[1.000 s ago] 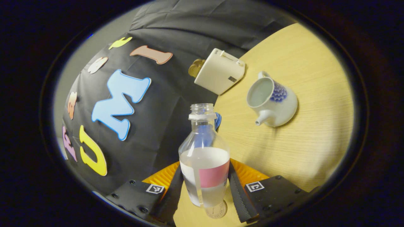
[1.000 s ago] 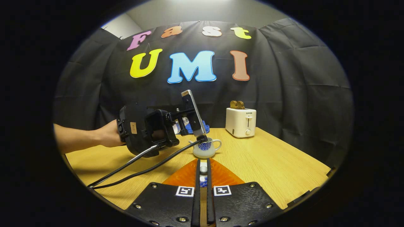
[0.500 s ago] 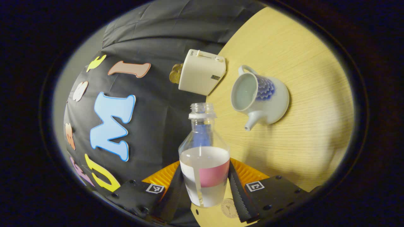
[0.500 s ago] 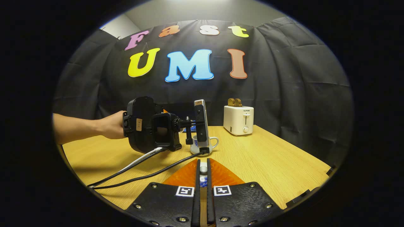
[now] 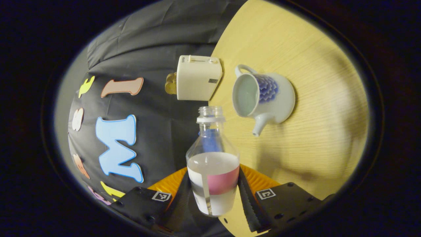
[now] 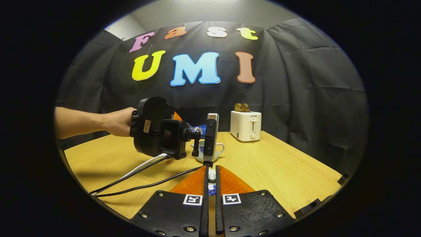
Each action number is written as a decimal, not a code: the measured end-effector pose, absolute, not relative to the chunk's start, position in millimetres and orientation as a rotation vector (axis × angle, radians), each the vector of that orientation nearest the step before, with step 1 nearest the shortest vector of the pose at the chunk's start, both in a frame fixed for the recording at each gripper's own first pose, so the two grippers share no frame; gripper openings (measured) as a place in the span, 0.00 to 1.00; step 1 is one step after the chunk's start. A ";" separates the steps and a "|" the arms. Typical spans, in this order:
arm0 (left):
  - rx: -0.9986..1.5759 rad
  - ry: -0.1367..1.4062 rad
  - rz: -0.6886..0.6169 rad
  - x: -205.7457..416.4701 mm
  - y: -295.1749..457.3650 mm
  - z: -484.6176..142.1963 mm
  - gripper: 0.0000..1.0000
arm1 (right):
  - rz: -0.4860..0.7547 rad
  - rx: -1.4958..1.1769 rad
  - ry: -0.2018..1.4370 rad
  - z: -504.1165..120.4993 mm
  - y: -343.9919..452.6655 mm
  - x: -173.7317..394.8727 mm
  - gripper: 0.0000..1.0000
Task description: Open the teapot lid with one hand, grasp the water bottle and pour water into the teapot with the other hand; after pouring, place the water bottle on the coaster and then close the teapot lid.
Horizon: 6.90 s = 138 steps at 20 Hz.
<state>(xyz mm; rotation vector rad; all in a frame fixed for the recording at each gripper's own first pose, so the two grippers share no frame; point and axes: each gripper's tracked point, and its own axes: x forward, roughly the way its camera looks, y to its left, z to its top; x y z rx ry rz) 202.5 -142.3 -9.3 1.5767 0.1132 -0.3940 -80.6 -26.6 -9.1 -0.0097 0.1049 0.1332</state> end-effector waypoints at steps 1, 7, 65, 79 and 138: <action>1.596 0.112 -0.394 204.5 -144.0 -8.8 0.86 | 0.136 -0.010 0.108 -10.2 -27.2 -81.5 0.08; 1.720 0.131 -0.381 201.4 -143.7 -4.2 0.86 | 0.134 -0.006 0.118 -13.0 -29.9 -82.9 0.08; 2.384 0.073 -0.393 208.3 -181.3 46.6 0.86 | 0.134 0.003 0.143 -18.1 -42.4 -85.3 0.08; 1.674 0.067 -0.452 197.3 -137.3 31.0 0.87 | 0.137 -0.047 0.095 6.5 -28.0 -82.3 0.08; -0.015 0.061 -0.089 155.6 58.2 -7.8 1.00 | 0.216 -0.051 0.073 20.2 42.1 -31.5 0.08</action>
